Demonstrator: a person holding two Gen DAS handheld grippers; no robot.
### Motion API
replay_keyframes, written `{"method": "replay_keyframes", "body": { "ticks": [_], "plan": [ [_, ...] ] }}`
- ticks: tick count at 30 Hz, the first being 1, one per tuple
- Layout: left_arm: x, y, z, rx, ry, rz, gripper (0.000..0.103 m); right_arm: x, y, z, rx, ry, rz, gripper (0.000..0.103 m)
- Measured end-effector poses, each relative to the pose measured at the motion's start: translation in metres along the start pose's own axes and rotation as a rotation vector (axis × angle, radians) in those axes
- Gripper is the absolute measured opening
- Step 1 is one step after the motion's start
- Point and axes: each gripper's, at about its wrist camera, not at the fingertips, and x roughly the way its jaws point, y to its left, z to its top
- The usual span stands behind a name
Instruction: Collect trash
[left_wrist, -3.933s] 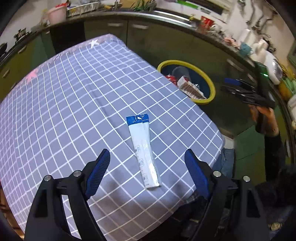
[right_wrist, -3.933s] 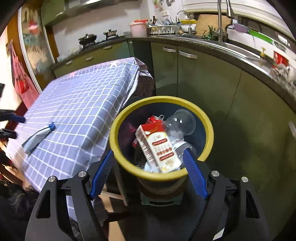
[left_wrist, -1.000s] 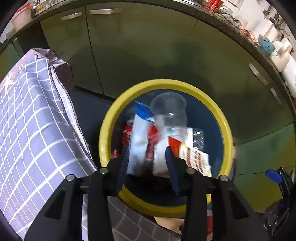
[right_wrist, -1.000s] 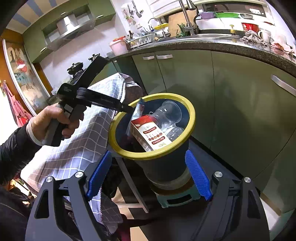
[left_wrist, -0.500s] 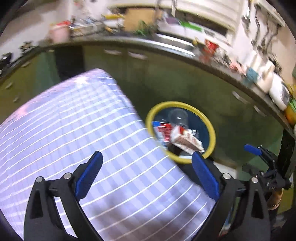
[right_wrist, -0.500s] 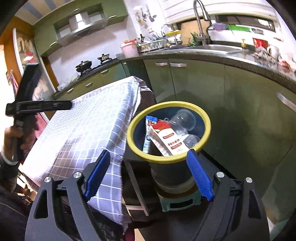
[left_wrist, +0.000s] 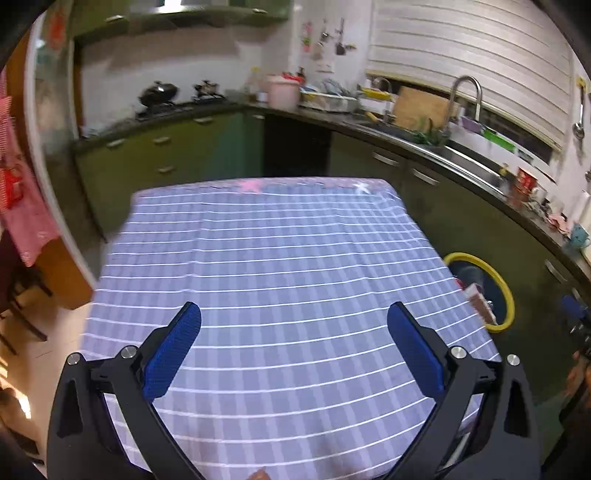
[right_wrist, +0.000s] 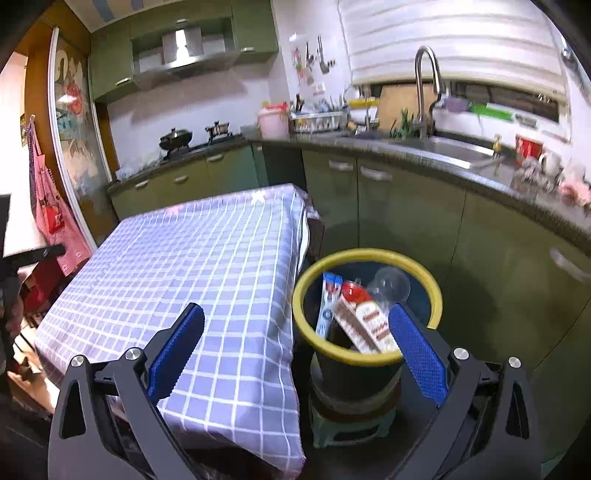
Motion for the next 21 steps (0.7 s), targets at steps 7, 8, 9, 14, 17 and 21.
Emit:
{"method": "replay_keyframes", "body": {
  "ticks": [7,8,9,14,17,21],
  "plan": [
    [-0.038,0.031,-0.008,-0.023,-0.095,0.047,0.096,-0.033,0.034,0.015,-0.025,-0.065,-0.028,0.098],
    [-0.044,0.036,-0.008,-0.029,-0.108,0.038,0.096,-0.038,0.041,0.015,-0.033,-0.067,-0.038,0.098],
    [-0.049,0.039,-0.009,-0.032,-0.117,0.033,0.096,-0.042,0.045,0.016,-0.038,-0.067,-0.041,0.098],
    [-0.07,0.042,-0.016,-0.011,-0.15,0.047,0.096,-0.067,0.058,0.01,-0.052,-0.067,-0.051,0.098],
    [-0.083,0.043,-0.022,0.005,-0.175,0.082,0.096,-0.078,0.059,0.007,-0.046,-0.076,-0.05,0.098],
    [-0.098,0.048,-0.029,-0.002,-0.196,0.114,0.096,-0.086,0.058,0.005,-0.043,-0.088,-0.047,0.098]
  ]
}}
